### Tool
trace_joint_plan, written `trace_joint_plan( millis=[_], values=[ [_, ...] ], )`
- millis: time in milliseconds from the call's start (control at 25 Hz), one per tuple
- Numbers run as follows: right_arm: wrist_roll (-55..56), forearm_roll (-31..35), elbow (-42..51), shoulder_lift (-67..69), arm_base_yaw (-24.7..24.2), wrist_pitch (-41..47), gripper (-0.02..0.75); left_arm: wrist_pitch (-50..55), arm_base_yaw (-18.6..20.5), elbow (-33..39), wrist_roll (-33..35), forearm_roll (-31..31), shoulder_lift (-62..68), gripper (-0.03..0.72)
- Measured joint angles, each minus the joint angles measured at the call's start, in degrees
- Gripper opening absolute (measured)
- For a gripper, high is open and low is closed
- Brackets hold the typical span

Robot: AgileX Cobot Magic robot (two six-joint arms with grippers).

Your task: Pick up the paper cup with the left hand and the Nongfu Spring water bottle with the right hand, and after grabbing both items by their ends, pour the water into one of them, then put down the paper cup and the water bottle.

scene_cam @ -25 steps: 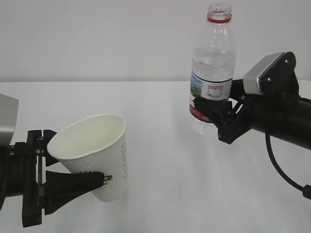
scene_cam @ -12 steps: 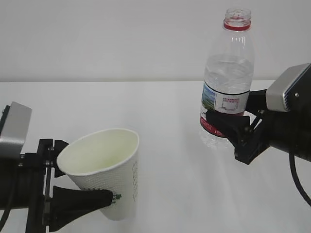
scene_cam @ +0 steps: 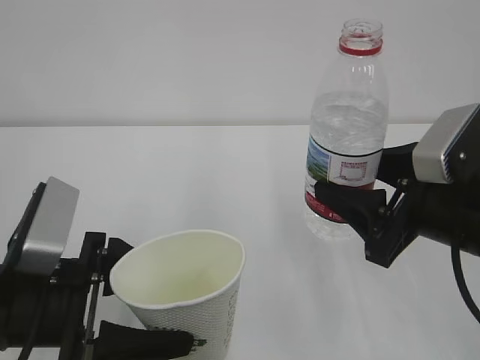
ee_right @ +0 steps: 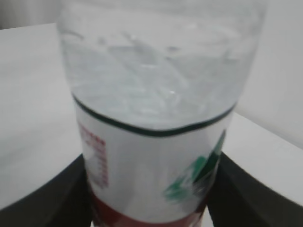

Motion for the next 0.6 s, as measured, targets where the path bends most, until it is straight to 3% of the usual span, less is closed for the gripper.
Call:
trace_joint_plan(
  millis=[600],
  values=[
    [0.0, -2.4, 0.0, -0.1, 0.0, 1.5, 0.484, 7.5, -6.7, -5.7, 0.0, 0.0, 0.0, 0.530]
  ],
)
